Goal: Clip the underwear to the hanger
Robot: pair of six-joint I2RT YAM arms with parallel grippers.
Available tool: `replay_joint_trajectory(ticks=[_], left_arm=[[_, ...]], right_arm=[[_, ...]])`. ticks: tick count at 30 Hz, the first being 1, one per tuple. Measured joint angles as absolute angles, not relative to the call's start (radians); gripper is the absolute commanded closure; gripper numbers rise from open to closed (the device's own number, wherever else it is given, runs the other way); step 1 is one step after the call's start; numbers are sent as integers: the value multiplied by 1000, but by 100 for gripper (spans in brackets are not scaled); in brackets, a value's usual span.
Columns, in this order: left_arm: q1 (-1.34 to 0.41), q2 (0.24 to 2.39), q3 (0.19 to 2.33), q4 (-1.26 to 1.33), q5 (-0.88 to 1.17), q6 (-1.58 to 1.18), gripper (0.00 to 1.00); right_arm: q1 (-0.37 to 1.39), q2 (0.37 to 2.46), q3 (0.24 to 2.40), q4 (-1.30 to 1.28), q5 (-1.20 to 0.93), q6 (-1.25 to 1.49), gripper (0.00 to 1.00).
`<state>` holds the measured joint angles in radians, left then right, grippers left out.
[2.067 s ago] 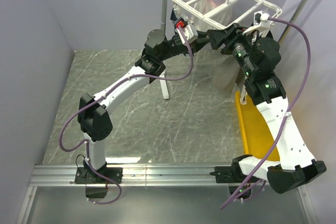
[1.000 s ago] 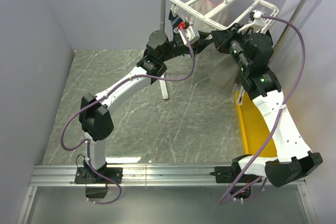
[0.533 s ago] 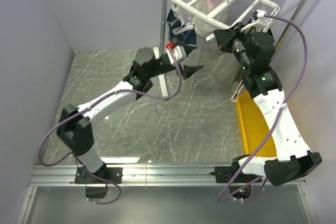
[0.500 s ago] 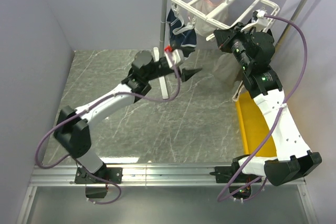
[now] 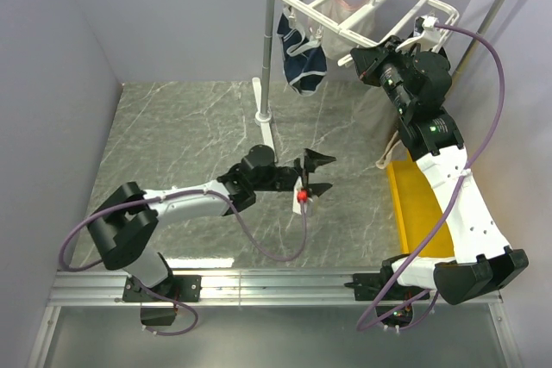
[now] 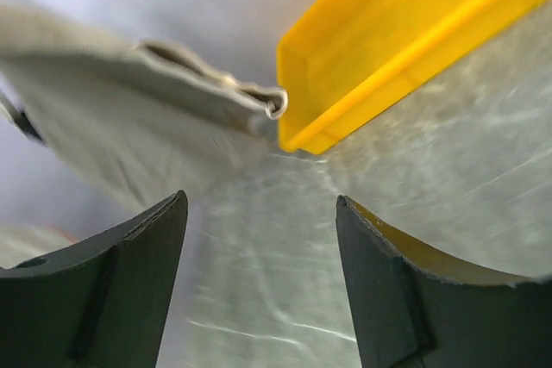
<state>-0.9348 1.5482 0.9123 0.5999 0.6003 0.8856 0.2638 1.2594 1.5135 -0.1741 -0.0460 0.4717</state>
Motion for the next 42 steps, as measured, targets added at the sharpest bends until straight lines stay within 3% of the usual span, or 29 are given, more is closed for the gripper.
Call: replay_joint_trajectory(ticks=[9, 14, 18, 28, 42], left_arm=[[-962, 1697, 1059, 542, 568, 1464, 23], [-965, 1743, 1152, 476, 553, 1519, 25], [-984, 1743, 1230, 424, 546, 1306, 27], [-998, 1740, 1348, 294, 527, 482, 26], [-995, 1680, 1105, 430, 268, -383, 19]], right_arm=[[263, 1259, 1515, -174, -61, 466, 100], [263, 1259, 1515, -171, -70, 461, 100], [263, 1259, 1515, -168, -70, 458, 100], [263, 1259, 1515, -163, -68, 455, 100], [263, 1259, 1515, -150, -68, 458, 100]])
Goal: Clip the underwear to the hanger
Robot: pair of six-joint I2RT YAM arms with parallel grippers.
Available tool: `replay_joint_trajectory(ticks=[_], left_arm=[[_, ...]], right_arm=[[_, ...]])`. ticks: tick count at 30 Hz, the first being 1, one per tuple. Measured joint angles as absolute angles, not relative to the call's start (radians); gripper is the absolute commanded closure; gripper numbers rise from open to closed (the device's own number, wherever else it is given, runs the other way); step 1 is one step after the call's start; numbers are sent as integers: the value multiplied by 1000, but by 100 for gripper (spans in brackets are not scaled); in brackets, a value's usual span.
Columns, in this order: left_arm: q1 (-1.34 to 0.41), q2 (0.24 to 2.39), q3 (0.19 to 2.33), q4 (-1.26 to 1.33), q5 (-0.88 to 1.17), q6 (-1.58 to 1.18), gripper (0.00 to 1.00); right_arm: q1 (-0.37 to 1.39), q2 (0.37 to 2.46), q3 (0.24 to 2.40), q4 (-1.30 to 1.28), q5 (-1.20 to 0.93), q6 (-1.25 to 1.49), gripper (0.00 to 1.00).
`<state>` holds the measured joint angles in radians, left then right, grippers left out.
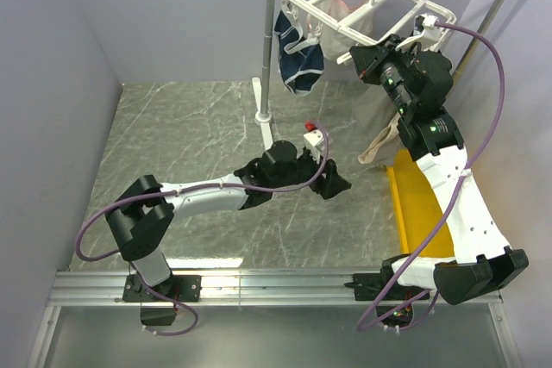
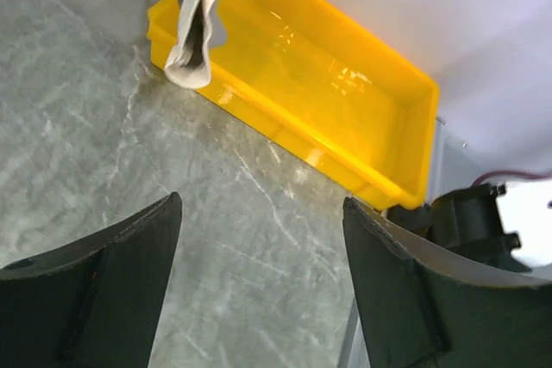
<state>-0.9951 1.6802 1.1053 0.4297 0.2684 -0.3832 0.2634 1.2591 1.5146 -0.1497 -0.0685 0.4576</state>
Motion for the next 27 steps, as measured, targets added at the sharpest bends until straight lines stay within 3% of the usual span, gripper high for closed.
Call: replay_joint_trajectory(ticks=[6, 14, 27], left_arm=[[-999, 1711, 1075, 547, 215, -506, 16], [-1051, 1847, 1036, 759, 177, -509, 1], [-1095, 2030, 1087, 942, 108, -412, 3]], right_arm=[[263, 1259, 1515, -149, -68, 466, 100], [263, 1259, 1514, -142, -67, 471, 100], [263, 1259, 1514, -142, -63, 476, 100]])
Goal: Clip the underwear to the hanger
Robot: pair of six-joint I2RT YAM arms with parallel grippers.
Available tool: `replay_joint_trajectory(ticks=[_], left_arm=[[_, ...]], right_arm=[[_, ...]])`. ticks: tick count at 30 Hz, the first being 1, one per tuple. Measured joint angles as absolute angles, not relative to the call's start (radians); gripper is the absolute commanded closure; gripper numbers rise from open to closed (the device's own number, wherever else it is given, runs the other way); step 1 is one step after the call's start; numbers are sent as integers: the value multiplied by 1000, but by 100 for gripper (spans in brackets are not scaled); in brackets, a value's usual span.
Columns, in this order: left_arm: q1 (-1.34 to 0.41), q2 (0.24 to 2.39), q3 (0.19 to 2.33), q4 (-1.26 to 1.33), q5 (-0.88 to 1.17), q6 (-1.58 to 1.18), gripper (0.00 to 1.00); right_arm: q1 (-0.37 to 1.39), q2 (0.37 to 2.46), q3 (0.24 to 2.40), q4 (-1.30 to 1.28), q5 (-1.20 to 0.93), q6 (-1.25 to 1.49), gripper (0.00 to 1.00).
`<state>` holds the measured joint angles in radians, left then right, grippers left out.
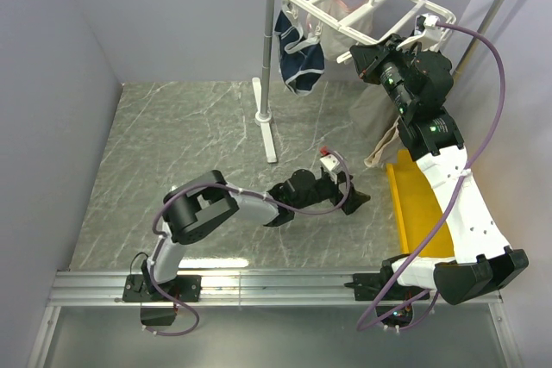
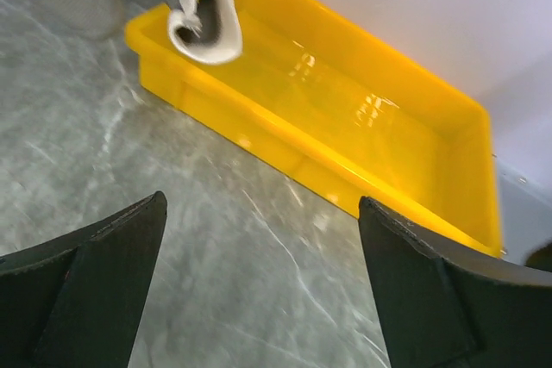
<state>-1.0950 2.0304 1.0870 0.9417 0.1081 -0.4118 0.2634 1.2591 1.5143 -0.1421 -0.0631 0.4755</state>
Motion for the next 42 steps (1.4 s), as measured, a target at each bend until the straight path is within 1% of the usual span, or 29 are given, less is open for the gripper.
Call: replay_joint_trajectory(ticks=[5, 6, 8, 9, 12, 16, 24, 28, 31, 34, 35, 36, 38, 40, 41, 42], left_arm=[[-1095, 2107, 1151, 999, 73, -358, 8], [-1095, 2121, 1168, 1007, 66, -350, 12], [-1094, 2150, 1208, 1025, 54, -332, 16], [-1093, 2166, 1230, 1036, 49, -326, 21], [-1092, 2209, 1293, 1051, 46, -311, 26], [-1092, 2251, 1353, 1058, 46, -308, 26], [-1092, 2303, 1389, 1070, 32, -297, 19], [-1092, 2337, 1421, 1080, 22, -275, 18], [-1093, 2366, 1463, 1084, 1, -252, 22], [-1093, 2391, 1516, 1093, -24, -227, 34], [-1092, 2395, 1530, 1097, -29, -220, 40], [-1090, 2400, 1548, 1100, -33, -209, 56], [-1085, 2407, 1584, 1104, -39, -193, 65], [-1079, 2407, 1609, 1111, -40, -184, 86], [-1076, 2407, 1617, 1121, -39, -182, 94], [-1071, 2407, 1621, 1131, -38, -177, 100]], right_arm=[[263, 1259, 1514, -142, -62, 475, 100], [263, 1259, 1514, -142, -61, 475, 100], [263, 1259, 1514, -143, -60, 474, 100], [263, 1259, 1514, -143, -60, 474, 100], [263, 1259, 1514, -143, -60, 474, 100], [263, 1259, 1513, -143, -59, 474, 100], [263, 1259, 1513, -143, -52, 474, 100], [263, 1259, 1513, -144, -52, 474, 100], [263, 1259, 1513, -146, -52, 474, 100], [263, 1259, 1513, -150, -52, 474, 100], [263, 1259, 1513, -150, -52, 474, 100], [263, 1259, 1513, -151, -51, 473, 100], [263, 1259, 1513, -151, -50, 470, 100], [263, 1259, 1513, -151, -48, 464, 100], [263, 1259, 1513, -151, -47, 463, 100], [263, 1259, 1513, -152, -46, 459, 100]])
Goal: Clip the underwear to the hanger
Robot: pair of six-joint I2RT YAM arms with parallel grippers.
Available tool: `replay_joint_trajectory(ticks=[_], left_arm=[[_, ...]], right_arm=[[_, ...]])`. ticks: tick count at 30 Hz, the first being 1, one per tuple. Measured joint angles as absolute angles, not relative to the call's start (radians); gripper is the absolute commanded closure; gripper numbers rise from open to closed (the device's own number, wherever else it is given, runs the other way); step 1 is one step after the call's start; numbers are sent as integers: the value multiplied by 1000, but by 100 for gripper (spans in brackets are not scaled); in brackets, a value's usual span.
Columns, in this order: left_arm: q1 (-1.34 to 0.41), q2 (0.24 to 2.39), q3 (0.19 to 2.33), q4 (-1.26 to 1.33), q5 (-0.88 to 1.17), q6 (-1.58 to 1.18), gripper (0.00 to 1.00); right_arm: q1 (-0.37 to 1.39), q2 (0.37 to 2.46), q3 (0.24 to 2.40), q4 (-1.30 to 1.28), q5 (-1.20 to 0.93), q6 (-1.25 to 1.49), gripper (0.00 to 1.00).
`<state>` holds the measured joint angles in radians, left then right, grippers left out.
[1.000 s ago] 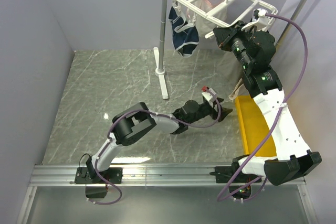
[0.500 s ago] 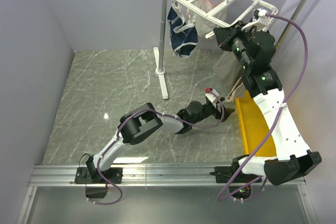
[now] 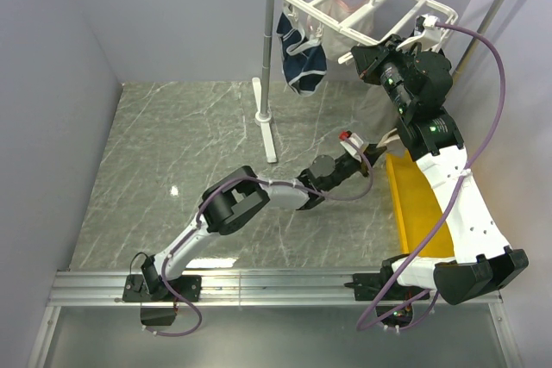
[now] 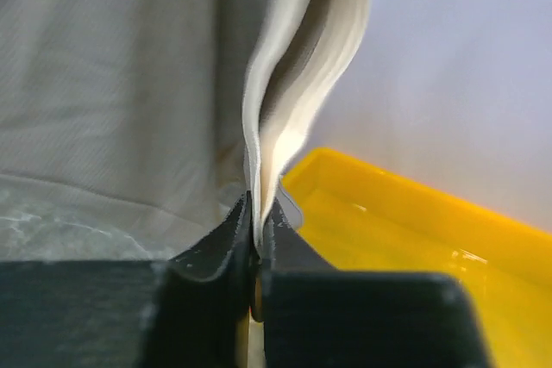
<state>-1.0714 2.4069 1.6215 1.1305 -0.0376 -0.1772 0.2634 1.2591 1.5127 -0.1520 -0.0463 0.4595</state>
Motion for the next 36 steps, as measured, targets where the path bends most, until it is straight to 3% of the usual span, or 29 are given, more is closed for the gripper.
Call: replay_joint_trajectory(ticks=[8, 13, 20, 26, 30, 36], left_arm=[[-1030, 2389, 1531, 1167, 17, -152, 100], [-972, 2301, 1399, 1135, 139, -142, 99], [-833, 2158, 1378, 1054, 317, -99, 98], [-785, 2158, 1477, 963, 417, -74, 97], [-782, 2209, 1663, 854, 487, -15, 97], [-772, 2276, 1786, 817, 577, -11, 89]], right_arm=[[263, 1259, 1513, -154, -44, 452, 100], [263, 1259, 1513, -153, -45, 448, 100], [263, 1259, 1510, -149, -46, 448, 100], [263, 1261, 1510, -149, -46, 452, 100], [263, 1269, 1511, -146, -47, 452, 100], [263, 1276, 1511, -142, -46, 453, 100]])
